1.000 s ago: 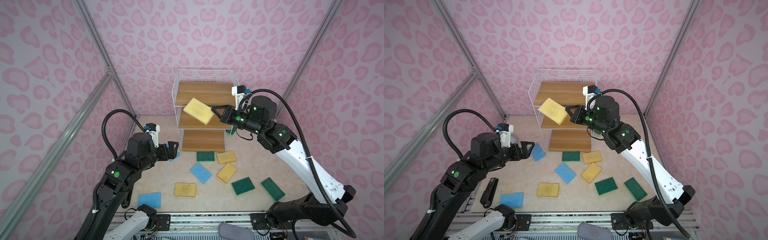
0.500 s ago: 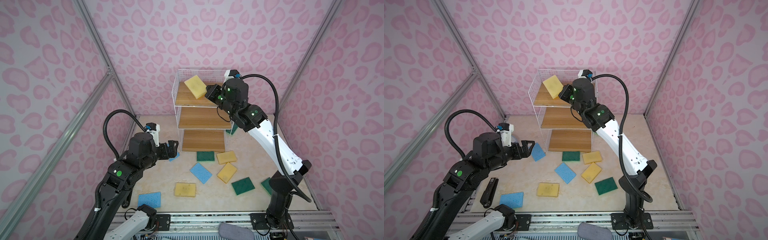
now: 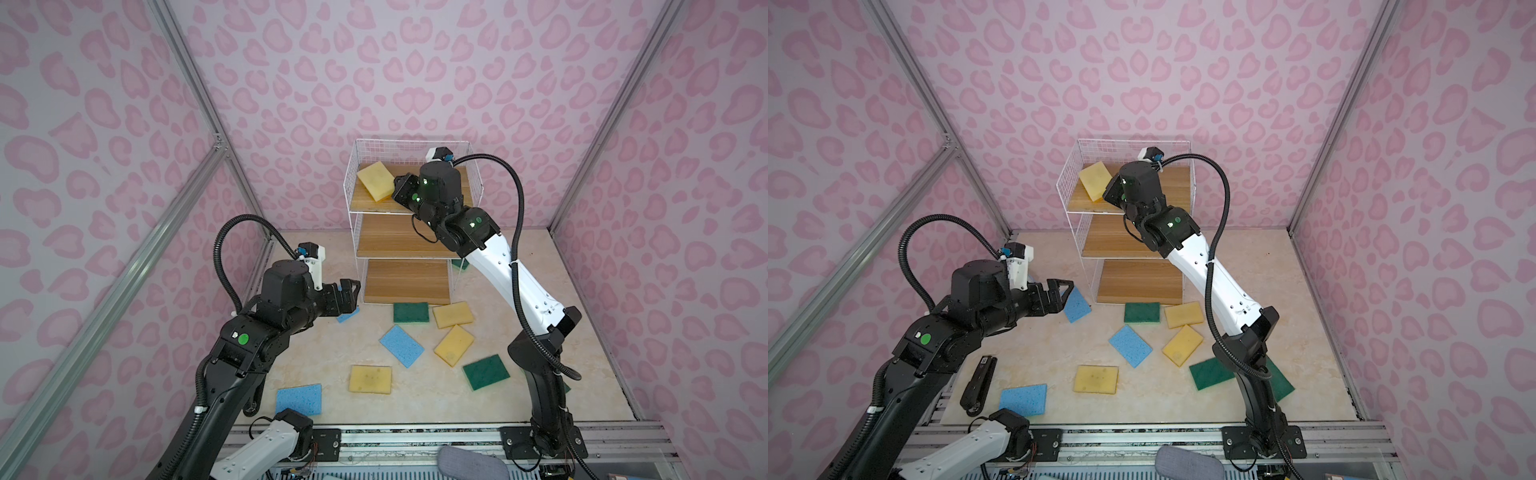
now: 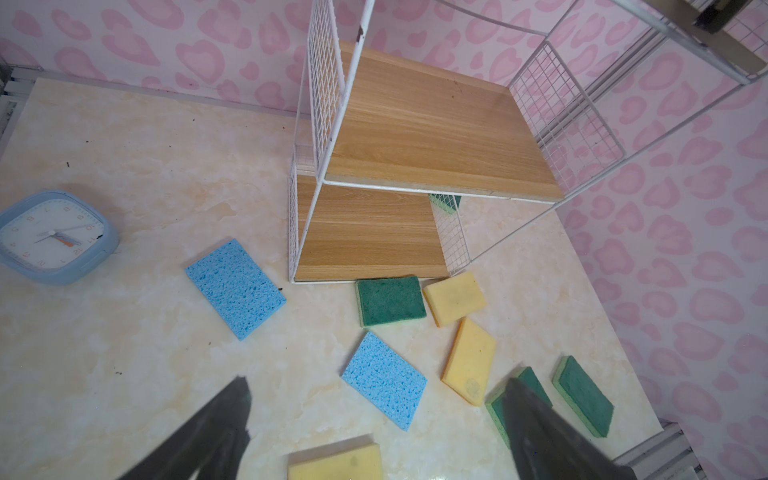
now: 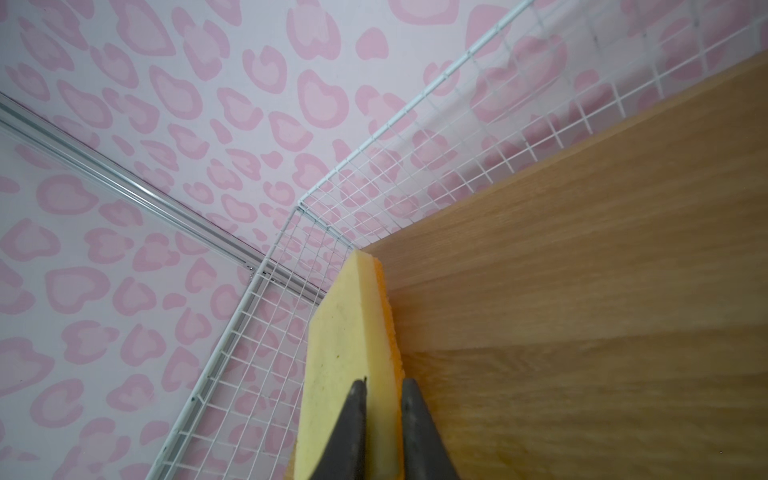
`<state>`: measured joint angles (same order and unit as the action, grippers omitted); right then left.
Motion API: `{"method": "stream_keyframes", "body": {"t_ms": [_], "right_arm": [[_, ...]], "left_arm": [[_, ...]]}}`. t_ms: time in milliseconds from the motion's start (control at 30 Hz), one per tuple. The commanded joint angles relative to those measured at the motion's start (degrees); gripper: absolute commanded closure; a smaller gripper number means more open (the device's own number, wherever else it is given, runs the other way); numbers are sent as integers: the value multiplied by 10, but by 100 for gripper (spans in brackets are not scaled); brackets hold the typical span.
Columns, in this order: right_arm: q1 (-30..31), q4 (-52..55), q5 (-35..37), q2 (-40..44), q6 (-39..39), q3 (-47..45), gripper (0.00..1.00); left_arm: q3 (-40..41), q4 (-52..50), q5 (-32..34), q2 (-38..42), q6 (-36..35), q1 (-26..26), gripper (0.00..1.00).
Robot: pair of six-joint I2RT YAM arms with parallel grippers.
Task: Arrange cleaning sponges on a shelf
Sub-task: Place the cleaning sponge at the shelf.
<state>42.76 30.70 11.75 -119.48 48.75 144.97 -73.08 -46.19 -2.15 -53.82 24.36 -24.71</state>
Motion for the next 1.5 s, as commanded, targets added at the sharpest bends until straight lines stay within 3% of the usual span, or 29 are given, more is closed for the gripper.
{"method": "stream_keyframes", "body": {"t_ms": [0,500,733,867,967,1133,1233,1467], "right_arm": [[8,-12,-10,-1,-18,3,67],[26,-18,-80,6,-34,-18,70],[23,-28,-97,16,-46,-23,60],[6,-15,-95,25,-50,-23,44],[-15,0,-99,19,-49,-8,38],[-30,66,-104,-36,-90,97,37],[-29,49,-132,-30,-98,74,38],[0,31,-184,33,-170,25,36]], "left_arm": [[2,15,-12,-1,-6,3,4],[10,16,-21,0,-10,19,4],[17,16,-27,-1,-9,32,4],[22,18,-29,0,-8,35,5],[26,18,-30,-1,-9,35,5],[30,21,-31,-6,-11,36,5],[47,33,-27,-3,-12,36,5],[100,61,-48,-24,-7,30,29]]}}
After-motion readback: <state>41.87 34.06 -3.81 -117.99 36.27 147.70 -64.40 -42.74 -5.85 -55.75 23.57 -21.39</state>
